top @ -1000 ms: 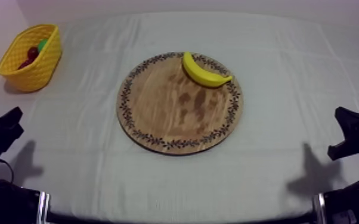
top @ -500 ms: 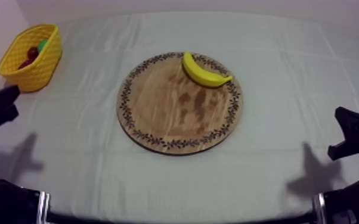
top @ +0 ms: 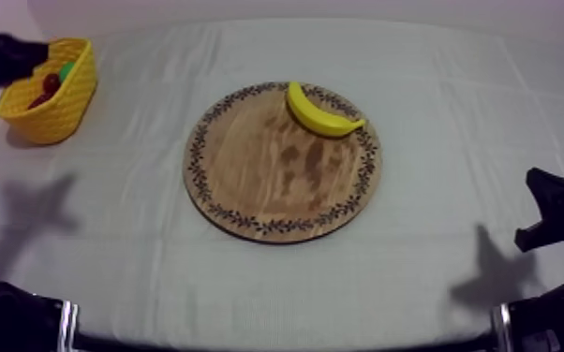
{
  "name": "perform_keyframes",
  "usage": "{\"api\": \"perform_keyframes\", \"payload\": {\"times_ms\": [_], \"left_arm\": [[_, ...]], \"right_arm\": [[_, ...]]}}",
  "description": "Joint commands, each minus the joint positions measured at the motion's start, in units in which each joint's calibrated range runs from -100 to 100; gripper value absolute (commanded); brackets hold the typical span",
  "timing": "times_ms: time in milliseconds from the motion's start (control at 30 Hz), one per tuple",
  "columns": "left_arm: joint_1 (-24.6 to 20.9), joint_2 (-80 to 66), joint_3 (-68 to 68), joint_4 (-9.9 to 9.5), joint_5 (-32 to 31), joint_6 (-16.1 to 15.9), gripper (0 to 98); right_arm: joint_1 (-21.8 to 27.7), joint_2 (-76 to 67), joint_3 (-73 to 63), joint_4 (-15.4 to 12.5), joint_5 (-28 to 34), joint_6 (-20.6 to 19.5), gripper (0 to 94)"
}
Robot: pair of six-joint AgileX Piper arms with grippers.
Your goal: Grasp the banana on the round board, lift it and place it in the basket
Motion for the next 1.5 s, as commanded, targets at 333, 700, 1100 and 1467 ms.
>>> {"api": "perform_keyframes", "payload": {"times_ms": [333, 700, 1100, 1467], "left_arm": [[4.3, 25.1, -26.8, 4.26, 8.6, -8.4, 1.1], [10.6, 43.3, -45.4, 3.93, 17.6, -13.0, 2.5], [15.3, 61.9, -64.0, 1.80, 24.2, -14.9, 7.5], [18.5, 72.1, -67.7, -0.48, 27.3, -16.7, 35.0]], "right_arm": [[0.0, 0.0, 0.0, 0.0, 0.0, 0.0, 0.2], [0.0, 0.0, 0.0, 0.0, 0.0, 0.0, 0.2], [0.0, 0.0, 0.0, 0.0, 0.0, 0.0, 0.2], [0.0, 0.0, 0.0, 0.0, 0.0, 0.0, 0.2]]}}
